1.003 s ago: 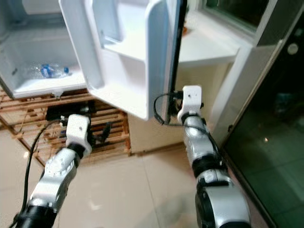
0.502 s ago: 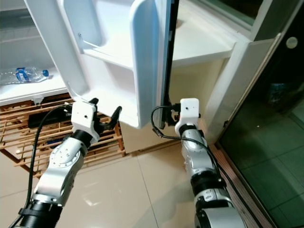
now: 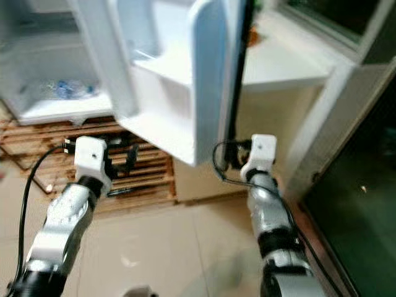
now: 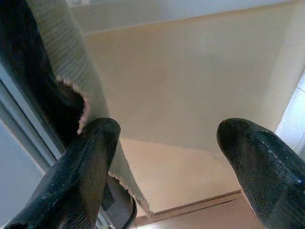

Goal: Restocking fridge

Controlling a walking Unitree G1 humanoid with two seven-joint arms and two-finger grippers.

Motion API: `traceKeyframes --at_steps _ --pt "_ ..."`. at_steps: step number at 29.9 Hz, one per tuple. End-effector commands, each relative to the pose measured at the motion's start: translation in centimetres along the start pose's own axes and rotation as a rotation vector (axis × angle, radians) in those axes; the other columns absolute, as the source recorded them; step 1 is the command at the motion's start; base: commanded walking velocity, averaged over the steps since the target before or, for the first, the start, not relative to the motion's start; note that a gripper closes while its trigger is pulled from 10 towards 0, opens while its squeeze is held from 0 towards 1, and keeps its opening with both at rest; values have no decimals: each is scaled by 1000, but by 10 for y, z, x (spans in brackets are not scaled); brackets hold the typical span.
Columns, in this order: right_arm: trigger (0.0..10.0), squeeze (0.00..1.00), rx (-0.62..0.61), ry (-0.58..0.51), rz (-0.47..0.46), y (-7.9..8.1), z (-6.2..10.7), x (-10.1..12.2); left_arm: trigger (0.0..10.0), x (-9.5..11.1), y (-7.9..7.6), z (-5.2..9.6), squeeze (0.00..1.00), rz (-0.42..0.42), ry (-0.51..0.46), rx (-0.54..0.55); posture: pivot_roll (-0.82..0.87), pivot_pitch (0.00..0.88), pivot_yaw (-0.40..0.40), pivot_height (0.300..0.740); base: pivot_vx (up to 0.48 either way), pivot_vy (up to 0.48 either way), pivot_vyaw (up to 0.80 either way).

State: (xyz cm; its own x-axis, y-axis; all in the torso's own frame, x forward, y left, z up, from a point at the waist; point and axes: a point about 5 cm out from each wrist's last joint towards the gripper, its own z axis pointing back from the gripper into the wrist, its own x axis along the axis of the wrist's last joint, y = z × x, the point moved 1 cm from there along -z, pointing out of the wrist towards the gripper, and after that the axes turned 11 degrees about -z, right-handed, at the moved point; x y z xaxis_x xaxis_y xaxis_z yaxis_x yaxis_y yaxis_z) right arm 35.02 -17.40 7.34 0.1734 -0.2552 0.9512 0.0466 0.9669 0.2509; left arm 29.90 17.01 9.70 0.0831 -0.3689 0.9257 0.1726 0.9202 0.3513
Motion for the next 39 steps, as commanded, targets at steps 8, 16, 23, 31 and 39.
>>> traceKeyframes --at_steps 8,16,23,31,39 --pt "10000 0 168 -22 -8 48 -25 33 10000 -95 11 27 0 81 510 34 145 0 10 740 0 0 0" --pt "10000 0 1023 178 -462 154 41 42 10000 -124 -18 44 0 361 759 -163 135 0 20 740 0 0 0" --pt "10000 0 1194 247 -560 139 86 49 10000 -135 -15 50 0 453 823 -210 108 0 33 740 0 0 0" --pt "10000 0 460 276 -299 58 31 -2 10000 -91 -41 26 0 216 556 -425 92 0 40 740 0 0 0" --pt "10000 0 125 127 -100 26 17 2 10000 -16 -39 -5 0 -14 101 -343 97 0 42 740 0 0 0"
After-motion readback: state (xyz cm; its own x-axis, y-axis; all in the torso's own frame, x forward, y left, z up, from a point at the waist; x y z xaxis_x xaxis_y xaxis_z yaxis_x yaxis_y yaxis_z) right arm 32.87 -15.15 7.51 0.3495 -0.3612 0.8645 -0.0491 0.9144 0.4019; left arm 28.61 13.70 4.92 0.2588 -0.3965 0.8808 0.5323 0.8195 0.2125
